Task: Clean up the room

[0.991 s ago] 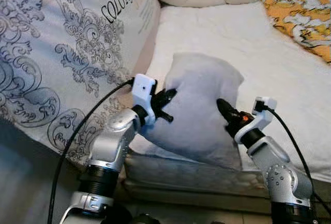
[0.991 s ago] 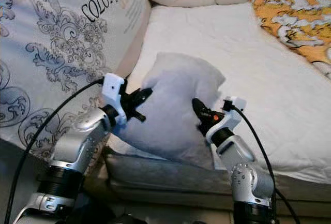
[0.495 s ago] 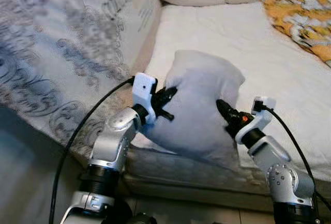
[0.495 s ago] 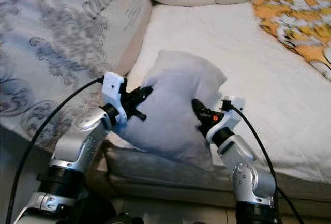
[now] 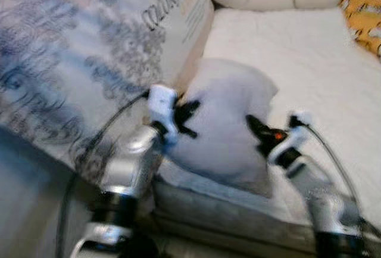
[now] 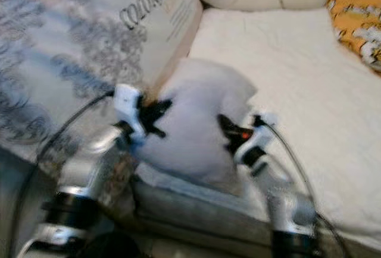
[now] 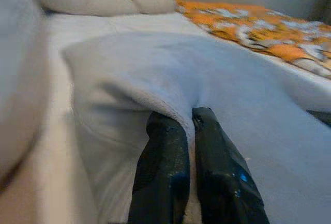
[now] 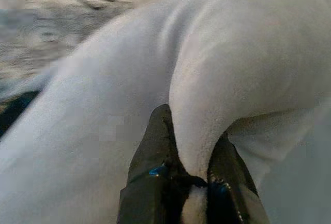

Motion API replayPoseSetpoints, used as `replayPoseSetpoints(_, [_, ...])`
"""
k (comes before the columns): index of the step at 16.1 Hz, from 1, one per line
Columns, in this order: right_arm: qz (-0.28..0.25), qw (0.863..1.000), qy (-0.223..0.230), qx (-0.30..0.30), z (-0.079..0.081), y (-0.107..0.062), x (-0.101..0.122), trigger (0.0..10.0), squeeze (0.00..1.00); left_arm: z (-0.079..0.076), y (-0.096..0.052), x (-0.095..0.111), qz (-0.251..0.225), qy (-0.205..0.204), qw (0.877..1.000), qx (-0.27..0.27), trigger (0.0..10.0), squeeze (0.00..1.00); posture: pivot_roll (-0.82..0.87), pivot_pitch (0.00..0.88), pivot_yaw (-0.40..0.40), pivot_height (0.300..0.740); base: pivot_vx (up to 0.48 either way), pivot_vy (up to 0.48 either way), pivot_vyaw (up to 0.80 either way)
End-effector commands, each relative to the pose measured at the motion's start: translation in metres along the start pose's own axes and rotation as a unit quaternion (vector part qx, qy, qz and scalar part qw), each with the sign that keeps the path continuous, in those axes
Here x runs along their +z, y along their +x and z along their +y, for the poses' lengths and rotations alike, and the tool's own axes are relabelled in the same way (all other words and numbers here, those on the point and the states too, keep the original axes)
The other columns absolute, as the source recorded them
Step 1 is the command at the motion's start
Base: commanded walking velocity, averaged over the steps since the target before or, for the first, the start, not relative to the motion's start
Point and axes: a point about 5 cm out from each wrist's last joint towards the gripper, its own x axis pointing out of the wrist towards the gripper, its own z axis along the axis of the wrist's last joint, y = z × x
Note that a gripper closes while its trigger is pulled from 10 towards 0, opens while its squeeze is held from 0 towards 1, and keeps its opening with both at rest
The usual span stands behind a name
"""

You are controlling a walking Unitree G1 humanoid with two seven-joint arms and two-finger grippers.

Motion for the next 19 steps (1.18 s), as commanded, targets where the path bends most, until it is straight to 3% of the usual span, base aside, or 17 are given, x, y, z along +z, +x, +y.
replayPoseSetpoints(1, [-0.004, 0.999, 0.003, 0.039, 0.016, 0.008, 0.000, 10.0, 0.00, 0.005, -0.001, 0.009, -0.015, 0.012, 1.000, -0.001, 10.0, 0.00, -0.02, 0.000, 0.076, 0.740, 0.379, 0.000, 0.00])
replayPoseSetpoints(11, [0.006, 0.999, -0.002, 0.043, 0.017, 0.012, -0.004, 10.0, 0.00, 0.006, 0.000, 0.006, -0.005, 0.037, 0.999, -0.001, 10.0, 0.00, -0.01, 0.000, 0.073, 0.740, 0.035, 0.000, 0.00])
replayPoseSetpoints(18, [0.012, 0.999, -0.022, 0.030, 0.008, 0.032, -0.002, 10.0, 0.00, 0.017, 0.009, 0.005, 0.018, 0.085, 0.996, 0.012, 10.0, 0.00, -0.01, 0.000, 0.071, 0.740, 0.000, 0.000, 0.00])
replayPoseSetpoints(19, [0.013, 0.999, -0.032, 0.021, 0.002, 0.039, 0.001, 10.0, 0.00, 0.021, 0.012, 0.004, 0.030, 0.113, 0.993, 0.021, 10.0, 0.00, -0.01, 0.000, 0.073, 0.740, 0.000, 0.000, 0.00])
